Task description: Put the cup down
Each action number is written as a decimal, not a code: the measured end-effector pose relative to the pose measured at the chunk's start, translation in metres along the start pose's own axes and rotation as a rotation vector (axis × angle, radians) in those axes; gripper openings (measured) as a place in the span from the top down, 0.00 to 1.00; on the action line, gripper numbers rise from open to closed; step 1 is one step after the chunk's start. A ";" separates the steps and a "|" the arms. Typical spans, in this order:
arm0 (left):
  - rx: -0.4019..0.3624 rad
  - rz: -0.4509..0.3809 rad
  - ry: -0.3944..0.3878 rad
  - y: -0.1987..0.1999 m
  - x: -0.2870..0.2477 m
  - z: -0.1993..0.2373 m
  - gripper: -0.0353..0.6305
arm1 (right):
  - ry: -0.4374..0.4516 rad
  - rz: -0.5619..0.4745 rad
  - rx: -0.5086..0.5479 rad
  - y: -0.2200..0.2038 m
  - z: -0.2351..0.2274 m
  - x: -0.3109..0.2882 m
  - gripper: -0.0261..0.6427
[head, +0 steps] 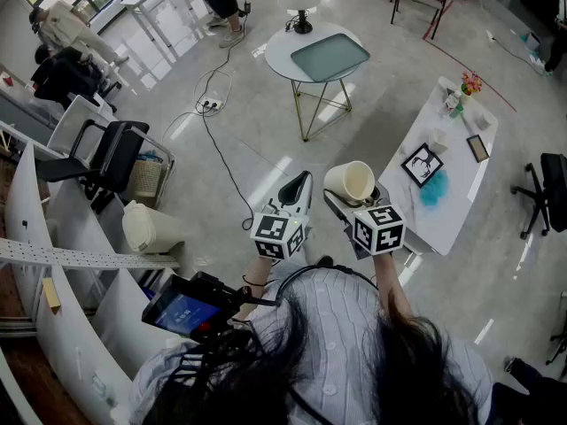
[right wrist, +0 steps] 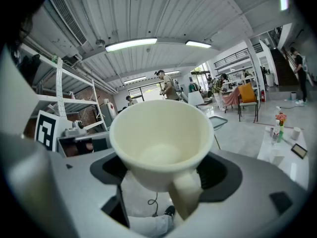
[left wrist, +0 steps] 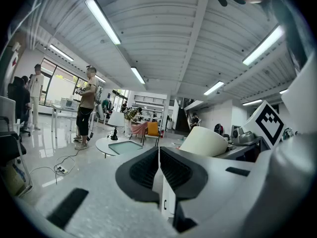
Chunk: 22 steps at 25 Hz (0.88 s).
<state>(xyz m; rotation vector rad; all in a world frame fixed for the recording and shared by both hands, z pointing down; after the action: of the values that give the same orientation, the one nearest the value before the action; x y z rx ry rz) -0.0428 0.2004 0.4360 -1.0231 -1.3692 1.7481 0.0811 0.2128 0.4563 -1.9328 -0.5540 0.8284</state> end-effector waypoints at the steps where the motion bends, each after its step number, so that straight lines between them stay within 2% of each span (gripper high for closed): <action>1: 0.001 0.000 0.000 0.000 0.001 0.000 0.92 | -0.001 0.001 0.002 0.000 0.000 0.000 0.35; 16: 0.000 0.040 -0.011 -0.014 0.000 -0.005 0.92 | -0.053 0.030 0.006 -0.009 -0.006 0.000 0.35; 22: -0.003 0.053 -0.008 -0.013 -0.007 0.006 0.92 | -0.067 0.056 -0.004 -0.007 -0.011 -0.013 0.35</action>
<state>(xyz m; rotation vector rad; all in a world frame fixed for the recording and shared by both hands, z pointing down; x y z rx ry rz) -0.0446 0.1941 0.4512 -1.0639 -1.3610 1.7910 0.0798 0.2011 0.4701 -1.9378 -0.5434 0.9312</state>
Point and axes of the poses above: the fingertips, and each gripper's own axes: x backward along the fingers, z to its left, y out of its top, the point moved 4 cm from there along x, backward along the fingers, and after that the axes turned 8 degrees about y, right-handed, at the moved point
